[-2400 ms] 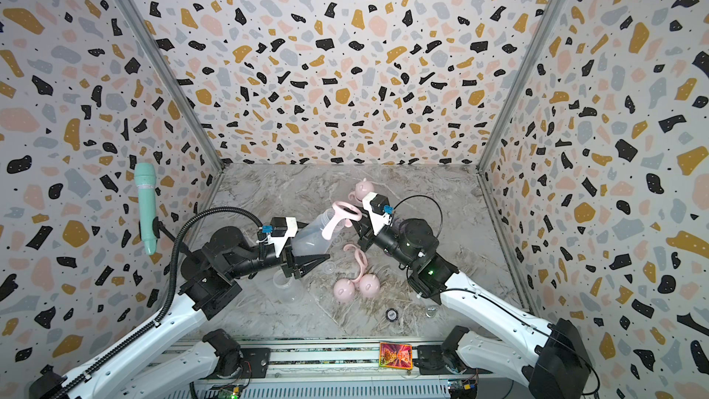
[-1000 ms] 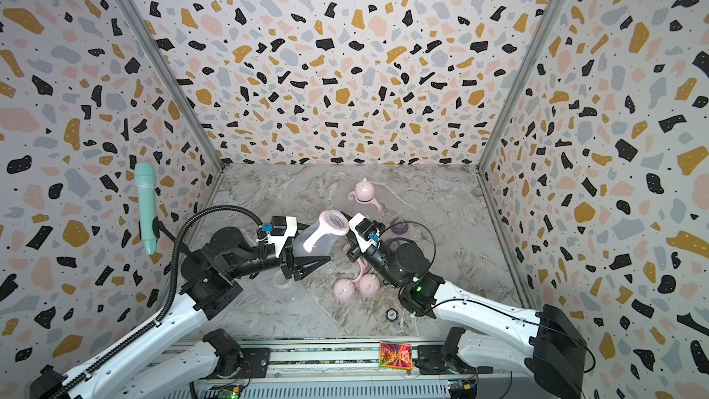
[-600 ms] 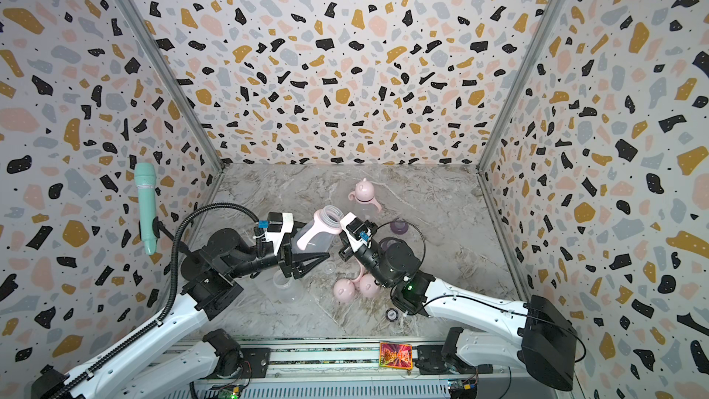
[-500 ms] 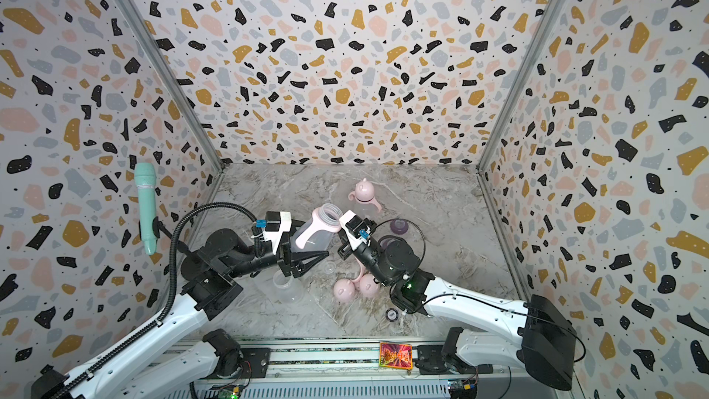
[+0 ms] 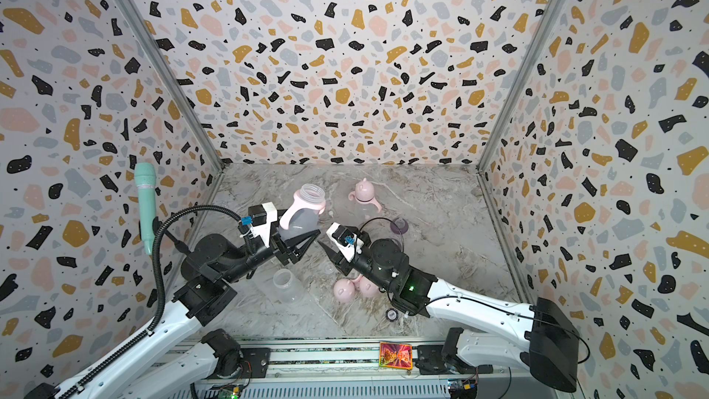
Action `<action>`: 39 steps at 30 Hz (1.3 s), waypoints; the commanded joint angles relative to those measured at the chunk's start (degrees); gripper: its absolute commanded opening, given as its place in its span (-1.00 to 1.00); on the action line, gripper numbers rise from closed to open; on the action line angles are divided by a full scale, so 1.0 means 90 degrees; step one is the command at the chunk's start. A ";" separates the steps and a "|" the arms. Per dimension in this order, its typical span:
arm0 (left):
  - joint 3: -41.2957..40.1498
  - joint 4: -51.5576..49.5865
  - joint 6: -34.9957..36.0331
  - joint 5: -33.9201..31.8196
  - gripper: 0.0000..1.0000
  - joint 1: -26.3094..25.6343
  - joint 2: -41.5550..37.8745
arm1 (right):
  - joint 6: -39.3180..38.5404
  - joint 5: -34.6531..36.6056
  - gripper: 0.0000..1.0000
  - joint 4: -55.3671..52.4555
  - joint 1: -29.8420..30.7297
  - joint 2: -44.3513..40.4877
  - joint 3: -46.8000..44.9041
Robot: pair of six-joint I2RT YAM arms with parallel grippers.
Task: Assemble the baby bottles
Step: Put on the handle of the baby bottle, then pick up the straw from the center of the board.
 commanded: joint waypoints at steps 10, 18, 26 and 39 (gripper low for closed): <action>-0.0230 -0.0501 0.0813 -0.0953 -0.39 0.0030 -0.0880 | 0.0891 -0.2698 0.12 -0.3816 -0.2242 0.0136 0.1240; -0.0492 -0.1170 0.0912 -0.0998 -0.39 0.0030 -0.1742 | 0.0403 -0.2481 0.12 -0.4663 -0.2392 0.1449 0.1831; -0.0669 -0.1567 0.1011 -0.1187 -0.43 0.0029 -0.2491 | 0.0986 -0.1685 -0.07 -0.4940 -0.2392 0.2743 0.2537; -0.0608 -0.2038 0.1116 -0.1259 -0.47 0.0029 -0.2737 | -0.0245 -0.1640 -0.01 -0.4283 -0.2135 0.4700 0.3615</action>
